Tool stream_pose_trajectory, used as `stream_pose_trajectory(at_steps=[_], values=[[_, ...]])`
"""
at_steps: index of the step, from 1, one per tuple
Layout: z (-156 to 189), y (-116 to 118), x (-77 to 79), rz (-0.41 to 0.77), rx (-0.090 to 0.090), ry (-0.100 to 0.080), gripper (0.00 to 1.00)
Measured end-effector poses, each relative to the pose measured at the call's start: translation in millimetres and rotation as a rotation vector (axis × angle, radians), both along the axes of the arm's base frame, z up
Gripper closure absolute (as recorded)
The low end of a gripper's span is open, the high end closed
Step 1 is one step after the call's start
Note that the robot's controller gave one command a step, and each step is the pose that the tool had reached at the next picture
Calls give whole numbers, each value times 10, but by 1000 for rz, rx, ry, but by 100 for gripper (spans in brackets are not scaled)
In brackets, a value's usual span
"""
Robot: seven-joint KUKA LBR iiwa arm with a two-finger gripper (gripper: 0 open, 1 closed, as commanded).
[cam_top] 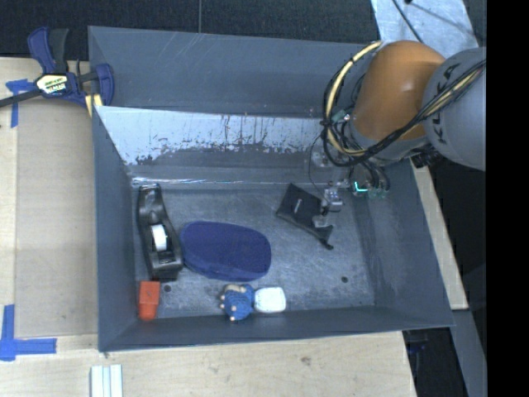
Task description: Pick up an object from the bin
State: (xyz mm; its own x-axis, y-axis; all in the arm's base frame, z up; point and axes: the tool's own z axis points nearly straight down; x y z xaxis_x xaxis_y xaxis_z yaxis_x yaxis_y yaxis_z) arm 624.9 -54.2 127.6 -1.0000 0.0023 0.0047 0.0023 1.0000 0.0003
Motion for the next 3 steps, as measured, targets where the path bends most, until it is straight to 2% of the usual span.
stream_pose_trajectory(at_steps=[1,2,3], values=[[-590,173,-235,-295,0,-3,0],[-564,165,-215,-293,-1,-9,100],[616,240,-87,-272,0,-18,100]])
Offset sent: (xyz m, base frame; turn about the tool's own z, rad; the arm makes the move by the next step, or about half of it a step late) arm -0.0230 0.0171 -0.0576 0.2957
